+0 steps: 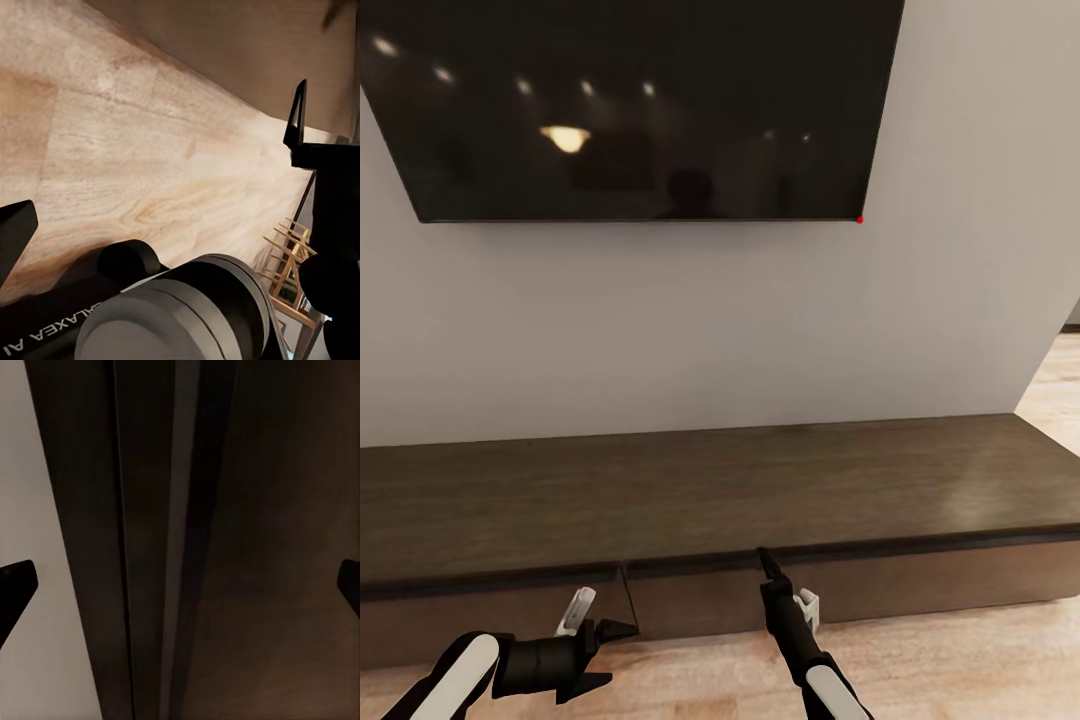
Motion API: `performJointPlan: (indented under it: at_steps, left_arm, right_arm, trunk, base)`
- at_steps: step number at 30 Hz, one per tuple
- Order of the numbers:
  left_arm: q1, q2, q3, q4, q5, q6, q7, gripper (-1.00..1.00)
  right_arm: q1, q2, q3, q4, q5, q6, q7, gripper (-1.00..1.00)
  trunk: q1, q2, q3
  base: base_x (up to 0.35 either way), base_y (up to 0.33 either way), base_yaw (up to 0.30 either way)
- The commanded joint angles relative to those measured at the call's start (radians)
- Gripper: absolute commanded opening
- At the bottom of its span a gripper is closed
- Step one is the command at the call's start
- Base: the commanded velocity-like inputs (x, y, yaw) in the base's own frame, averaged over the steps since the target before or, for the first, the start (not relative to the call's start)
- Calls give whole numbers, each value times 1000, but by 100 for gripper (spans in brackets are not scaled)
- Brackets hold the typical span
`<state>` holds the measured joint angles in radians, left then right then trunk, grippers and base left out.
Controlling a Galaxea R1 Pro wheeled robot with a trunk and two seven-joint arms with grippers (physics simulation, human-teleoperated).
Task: Place each of the two pumpkins and all three candles from the living room inside a cabinet in the living room (use any cabinet), then make sure every cabinet is closed, and position the cauldron so it is next to a table in the living room.
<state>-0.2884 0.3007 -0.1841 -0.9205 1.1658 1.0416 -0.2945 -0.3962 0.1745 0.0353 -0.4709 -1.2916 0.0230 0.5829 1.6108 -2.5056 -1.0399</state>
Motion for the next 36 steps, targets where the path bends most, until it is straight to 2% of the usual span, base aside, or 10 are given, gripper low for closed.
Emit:
performJointPlan:
  at_steps: [1, 15, 16, 36]
  left_arm:
    - [0, 0, 0, 0, 0, 0, 0, 100]
    - [0, 0, 0, 0, 0, -1, 0, 100]
    - [0, 0, 0, 0, 0, -1, 0, 100]
    - [0, 0, 0, 0, -2, -2, 0, 100]
  right_arm:
    - [0, 0, 0, 0, 0, 0, 0, 100]
    - [-1, 0, 0, 0, 0, -1, 0, 100]
    - [-1, 0, 0, 0, 0, -1, 0, -100]
    - [-1, 0, 2, -2, -1, 0, 0, -100]
  trunk:
    - [0, 0, 0]
    - [0, 0, 0]
    - [0, 0, 0]
    - [0, 0, 0]
  base:
    - [3, 0, 0]
    - [0, 0, 0]
    - [0, 0, 0]
    - [0, 0, 0]
